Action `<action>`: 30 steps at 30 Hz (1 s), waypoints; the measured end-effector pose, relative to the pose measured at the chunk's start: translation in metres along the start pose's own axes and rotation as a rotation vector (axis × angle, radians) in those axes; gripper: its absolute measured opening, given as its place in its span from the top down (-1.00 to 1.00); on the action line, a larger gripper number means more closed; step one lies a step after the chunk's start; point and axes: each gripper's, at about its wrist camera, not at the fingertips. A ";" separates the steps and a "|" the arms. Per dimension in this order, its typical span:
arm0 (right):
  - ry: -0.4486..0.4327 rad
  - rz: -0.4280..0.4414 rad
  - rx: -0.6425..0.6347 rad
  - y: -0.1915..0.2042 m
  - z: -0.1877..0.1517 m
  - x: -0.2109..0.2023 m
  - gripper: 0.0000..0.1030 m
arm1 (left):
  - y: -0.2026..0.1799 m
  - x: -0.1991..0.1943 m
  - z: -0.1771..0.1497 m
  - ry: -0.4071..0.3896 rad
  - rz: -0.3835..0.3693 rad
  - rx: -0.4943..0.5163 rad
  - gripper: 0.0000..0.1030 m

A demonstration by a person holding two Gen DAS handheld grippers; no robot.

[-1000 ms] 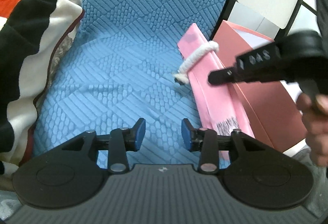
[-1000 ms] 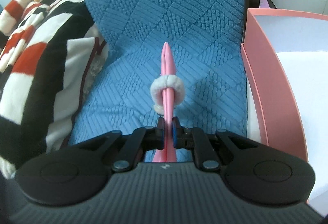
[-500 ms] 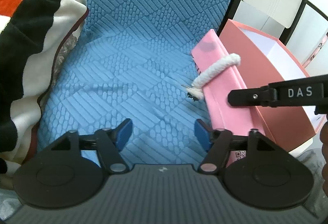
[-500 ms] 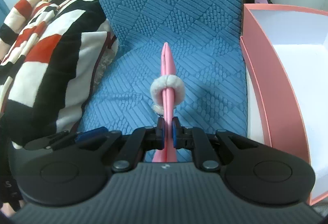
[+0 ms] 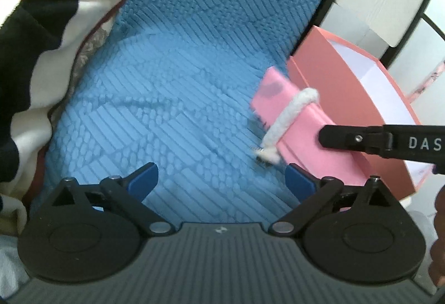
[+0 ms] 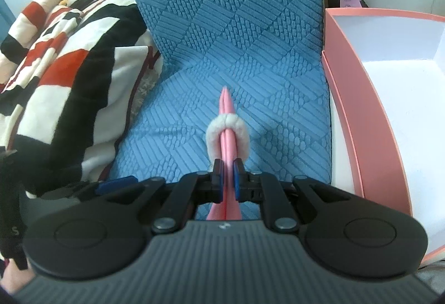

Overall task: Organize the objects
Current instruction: 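Carry the banded pink bag with the right gripper into the pink box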

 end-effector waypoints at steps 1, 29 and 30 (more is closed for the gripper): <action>-0.001 0.003 0.002 0.000 -0.001 -0.002 0.79 | -0.001 -0.002 0.000 0.008 -0.016 -0.006 -0.94; -0.035 0.045 0.052 -0.009 0.009 -0.062 0.79 | -0.029 -0.061 0.003 0.002 0.024 -0.082 -0.96; -0.035 0.042 0.059 -0.010 0.009 -0.065 0.79 | -0.033 -0.064 0.004 0.003 0.029 -0.070 -0.96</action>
Point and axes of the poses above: each gripper's, at about its wrist camera, not at the fingertips, and x roughly the way its jaws point, y to its left, z to its top, and after that the axes turned 7 degrees about -x, right-handed
